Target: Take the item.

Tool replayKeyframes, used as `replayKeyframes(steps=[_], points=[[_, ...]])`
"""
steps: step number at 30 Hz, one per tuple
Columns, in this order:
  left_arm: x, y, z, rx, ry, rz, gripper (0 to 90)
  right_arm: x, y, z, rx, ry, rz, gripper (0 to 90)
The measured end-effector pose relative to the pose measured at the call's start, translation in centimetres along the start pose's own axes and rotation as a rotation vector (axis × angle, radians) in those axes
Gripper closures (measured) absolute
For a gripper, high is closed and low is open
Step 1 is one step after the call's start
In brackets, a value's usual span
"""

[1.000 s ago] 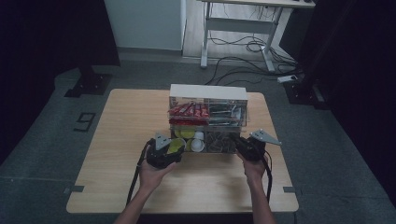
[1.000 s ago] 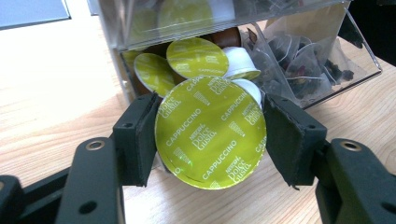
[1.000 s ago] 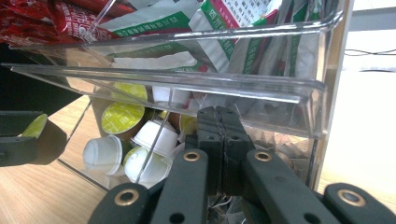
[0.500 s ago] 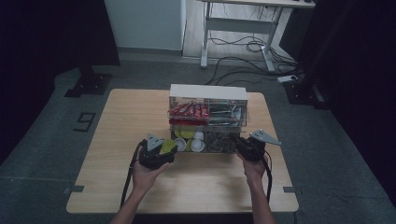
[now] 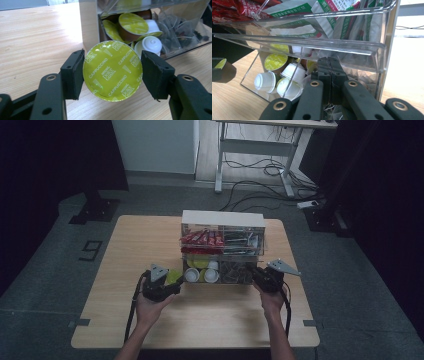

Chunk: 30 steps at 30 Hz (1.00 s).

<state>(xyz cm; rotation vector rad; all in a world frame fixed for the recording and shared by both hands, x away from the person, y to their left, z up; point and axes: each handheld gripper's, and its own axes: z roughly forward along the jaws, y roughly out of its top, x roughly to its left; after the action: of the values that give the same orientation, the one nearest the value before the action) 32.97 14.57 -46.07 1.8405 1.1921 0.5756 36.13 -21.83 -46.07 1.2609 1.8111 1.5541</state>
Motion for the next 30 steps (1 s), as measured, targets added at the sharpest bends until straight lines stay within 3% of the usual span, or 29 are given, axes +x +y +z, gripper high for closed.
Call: replayKeyframes(steps=[20,30], points=[[4.0,-2.5,0.3,0.051,0.074,-0.068,38.5,0.0,0.0,0.0,0.0,-0.001,0.0,88.6],[5.1,-3.5,0.5,0.075,0.105,-0.083,38.5,0.0,0.0,0.0,0.001,-0.001,0.0,88.5]])
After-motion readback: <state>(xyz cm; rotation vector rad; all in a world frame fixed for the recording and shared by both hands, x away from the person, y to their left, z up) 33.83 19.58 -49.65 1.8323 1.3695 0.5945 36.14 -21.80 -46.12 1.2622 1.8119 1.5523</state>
